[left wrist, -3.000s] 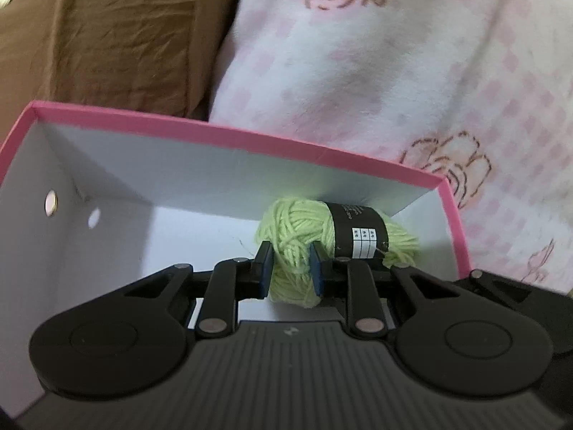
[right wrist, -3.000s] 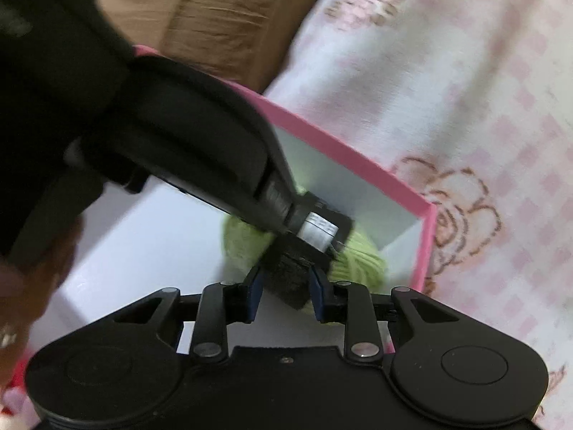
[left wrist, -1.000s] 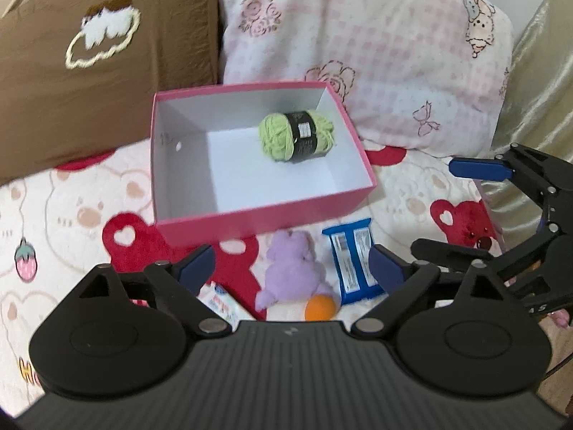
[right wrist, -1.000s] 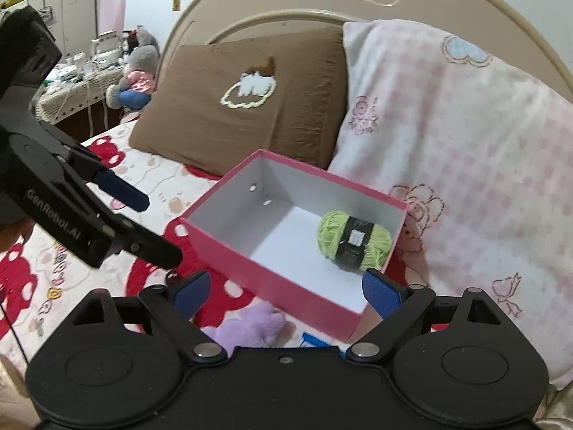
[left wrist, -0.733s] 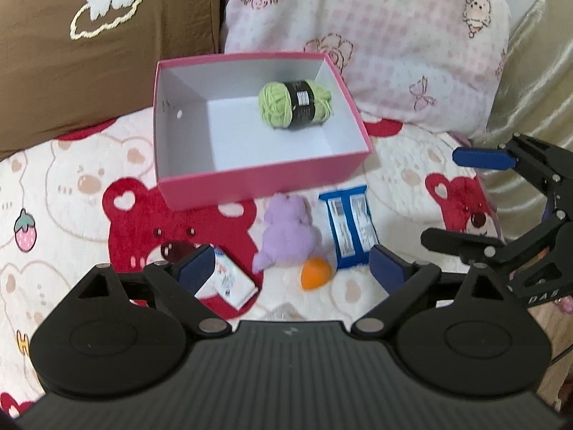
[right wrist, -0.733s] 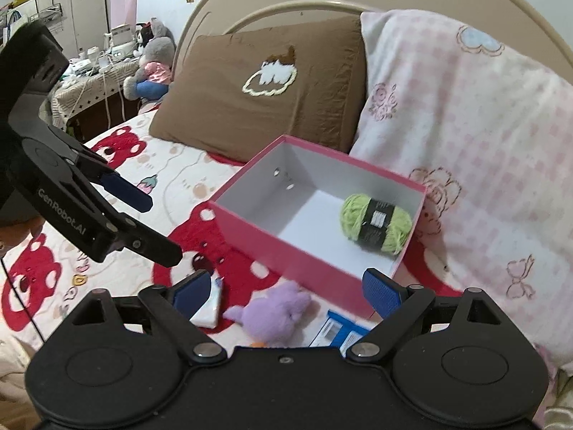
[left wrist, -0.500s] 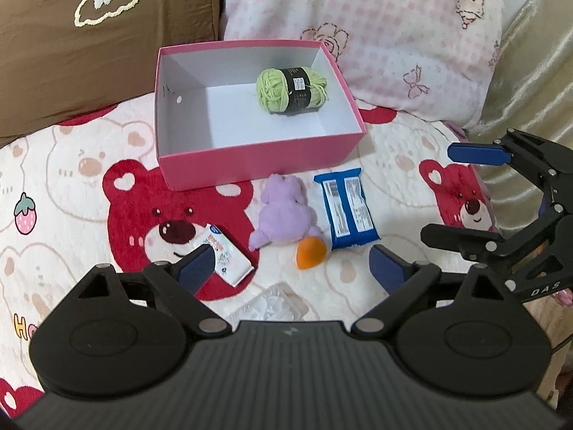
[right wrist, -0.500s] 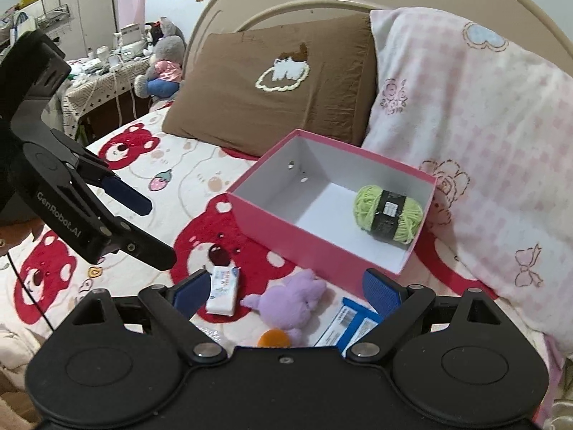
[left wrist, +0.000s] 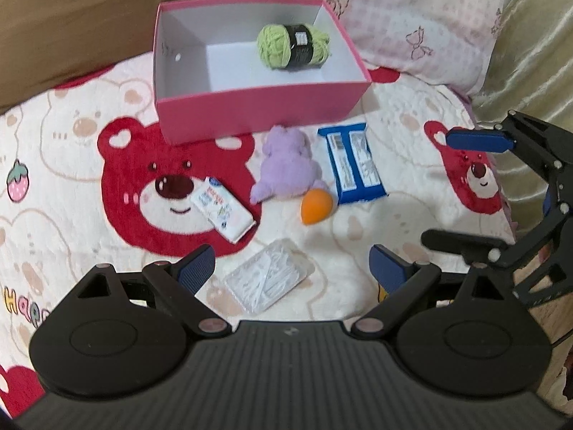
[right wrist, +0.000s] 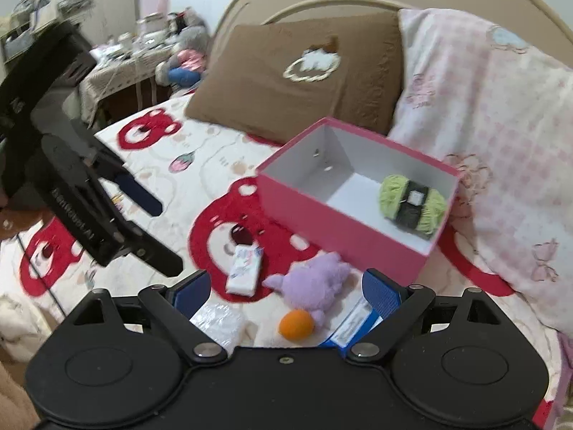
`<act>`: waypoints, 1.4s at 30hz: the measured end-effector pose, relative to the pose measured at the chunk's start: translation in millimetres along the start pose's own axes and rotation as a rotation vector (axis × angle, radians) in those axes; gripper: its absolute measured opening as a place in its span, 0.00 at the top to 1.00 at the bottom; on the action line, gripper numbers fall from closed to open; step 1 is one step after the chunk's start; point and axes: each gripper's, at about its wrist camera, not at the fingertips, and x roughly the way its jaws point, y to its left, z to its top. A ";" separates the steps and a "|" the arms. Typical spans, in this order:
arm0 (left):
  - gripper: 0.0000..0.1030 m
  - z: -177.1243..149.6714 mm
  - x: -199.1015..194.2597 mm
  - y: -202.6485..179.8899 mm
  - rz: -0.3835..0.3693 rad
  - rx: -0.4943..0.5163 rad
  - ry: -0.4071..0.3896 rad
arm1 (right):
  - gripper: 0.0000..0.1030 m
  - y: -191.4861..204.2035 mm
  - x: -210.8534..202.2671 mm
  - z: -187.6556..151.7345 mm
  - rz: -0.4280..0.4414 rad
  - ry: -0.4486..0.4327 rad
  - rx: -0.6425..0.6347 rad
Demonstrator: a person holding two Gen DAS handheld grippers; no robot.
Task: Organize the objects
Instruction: 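Withdraw the left gripper from the box toward the clear floss-pick box, then close the left gripper on the clear floss-pick box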
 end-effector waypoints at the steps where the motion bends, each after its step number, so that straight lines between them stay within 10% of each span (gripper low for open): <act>1: 0.09 -3.0 1.6 1.6 -0.001 -0.003 0.003 | 0.09 4.6 3.7 -1.6 0.006 0.010 -0.011; 35: 0.15 -75.1 93.7 40.4 -0.018 -0.170 -0.011 | 0.09 53.9 136.3 -77.0 0.227 0.130 0.012; 42: 0.33 -77.9 102.2 47.6 -0.006 -0.238 -0.069 | 0.10 34.0 147.9 -86.0 0.236 0.172 0.159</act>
